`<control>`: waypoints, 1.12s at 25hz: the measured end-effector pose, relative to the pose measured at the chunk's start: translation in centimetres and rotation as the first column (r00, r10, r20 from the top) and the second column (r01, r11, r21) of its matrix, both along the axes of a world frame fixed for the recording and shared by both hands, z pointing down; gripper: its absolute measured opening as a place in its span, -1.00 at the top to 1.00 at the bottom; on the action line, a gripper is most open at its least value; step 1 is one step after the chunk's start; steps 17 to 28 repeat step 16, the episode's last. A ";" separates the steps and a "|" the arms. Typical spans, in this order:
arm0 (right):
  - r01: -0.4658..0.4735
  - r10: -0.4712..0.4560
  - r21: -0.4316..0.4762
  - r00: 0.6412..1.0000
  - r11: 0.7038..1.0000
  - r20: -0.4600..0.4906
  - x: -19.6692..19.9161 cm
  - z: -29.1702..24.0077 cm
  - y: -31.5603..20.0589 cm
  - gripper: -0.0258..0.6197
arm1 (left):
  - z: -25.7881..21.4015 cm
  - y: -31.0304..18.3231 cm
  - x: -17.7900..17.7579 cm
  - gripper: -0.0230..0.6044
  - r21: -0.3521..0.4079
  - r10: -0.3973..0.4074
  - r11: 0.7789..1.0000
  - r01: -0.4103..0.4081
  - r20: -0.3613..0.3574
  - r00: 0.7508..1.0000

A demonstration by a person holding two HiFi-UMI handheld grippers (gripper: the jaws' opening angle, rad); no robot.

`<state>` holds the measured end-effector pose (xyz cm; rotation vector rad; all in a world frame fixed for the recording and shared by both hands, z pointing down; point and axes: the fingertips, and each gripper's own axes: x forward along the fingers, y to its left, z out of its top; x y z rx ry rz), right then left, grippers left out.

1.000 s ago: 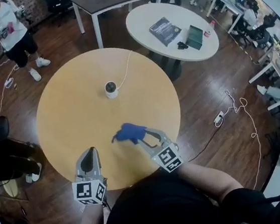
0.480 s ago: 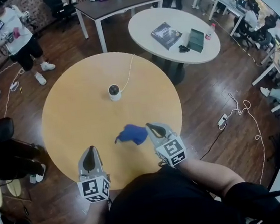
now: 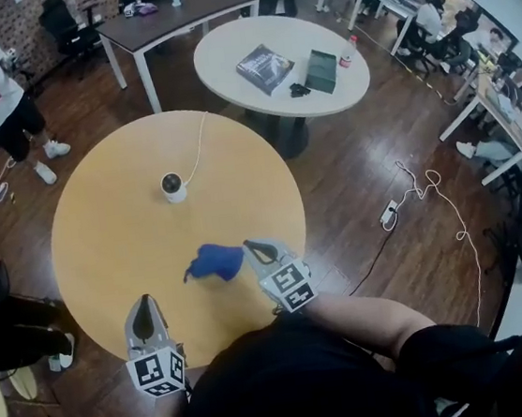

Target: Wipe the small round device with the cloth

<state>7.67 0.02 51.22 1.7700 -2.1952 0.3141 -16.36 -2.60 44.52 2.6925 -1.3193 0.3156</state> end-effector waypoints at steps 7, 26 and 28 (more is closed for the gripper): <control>-0.018 0.018 -0.003 1.000 1.000 0.011 0.5 0.2 0.4 0.92 | 0.3 0.4 1.3 0.91 -0.012 0.045 0.999 -0.044 0.007 0.999; -0.026 0.027 -0.028 0.999 0.999 0.017 1.0 1.5 0.5 0.92 | 1.0 0.5 0.8 0.91 -0.035 0.031 0.999 -0.030 0.016 0.999; -0.026 0.027 -0.028 0.999 0.999 0.017 1.0 1.5 0.5 0.92 | 1.0 0.5 0.8 0.91 -0.035 0.031 0.999 -0.030 0.016 0.999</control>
